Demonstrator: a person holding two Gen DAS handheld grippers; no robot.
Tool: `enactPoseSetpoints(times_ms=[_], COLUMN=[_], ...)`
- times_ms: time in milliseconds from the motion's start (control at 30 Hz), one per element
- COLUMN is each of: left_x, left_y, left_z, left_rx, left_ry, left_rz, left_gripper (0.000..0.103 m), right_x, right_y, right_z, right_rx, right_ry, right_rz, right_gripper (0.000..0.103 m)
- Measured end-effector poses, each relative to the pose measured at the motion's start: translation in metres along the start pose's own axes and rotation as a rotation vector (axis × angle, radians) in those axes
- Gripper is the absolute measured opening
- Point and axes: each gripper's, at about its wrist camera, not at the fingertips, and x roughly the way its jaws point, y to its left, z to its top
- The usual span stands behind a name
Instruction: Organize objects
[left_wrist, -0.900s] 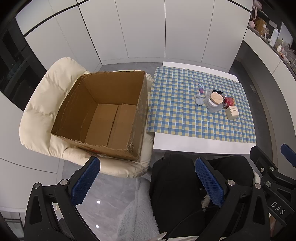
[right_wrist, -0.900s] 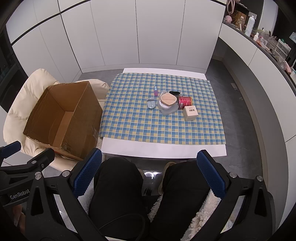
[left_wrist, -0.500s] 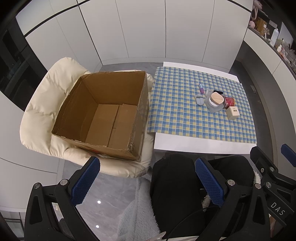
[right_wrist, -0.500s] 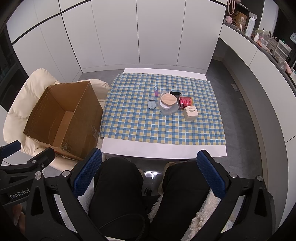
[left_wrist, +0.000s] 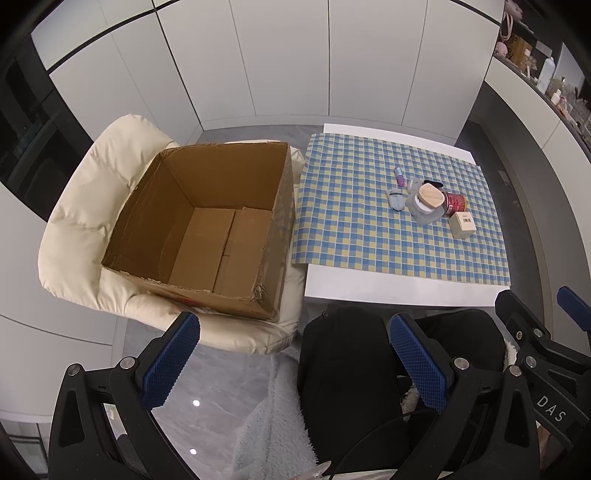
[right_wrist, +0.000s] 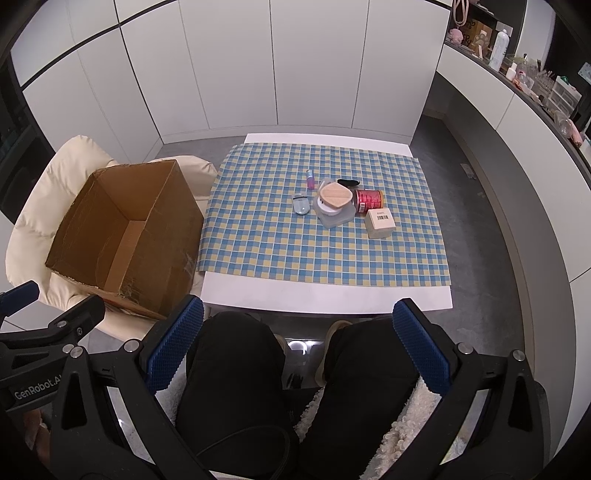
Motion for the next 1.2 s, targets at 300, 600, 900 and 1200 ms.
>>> enactPoseSetpoints(times_ms=[300, 600, 900, 1200], left_x=[0.0004, 0.0028, 0.0033, 0.0066], left_y=[0.0008, 0.0008, 0.0004, -0.0003], left_z=[-0.0002, 0.0018, 0.0019, 0.0020], left_rx=[-0.004, -0.014, -0.015, -0.012], left_ry=[0.003, 0.012, 0.012, 0.005], left_rz=[0.000, -0.010, -0.005, 0.015], left_gripper=[0.103, 0.103, 0.103, 0.103], right_x=[0.0012, 0.0023, 0.0027, 0.0063], right_y=[-0.0005, -0.0003, -0.0002, 0.0004], right_z=[-0.0006, -0.0012, -0.0012, -0.0015], right_rx=[-0.005, -0.006, -0.007, -0.009], right_ry=[0.003, 0.006, 0.006, 0.012], right_rz=[0.002, 0.006, 0.006, 0.006], right_gripper=[0.103, 0.103, 0.103, 0.103])
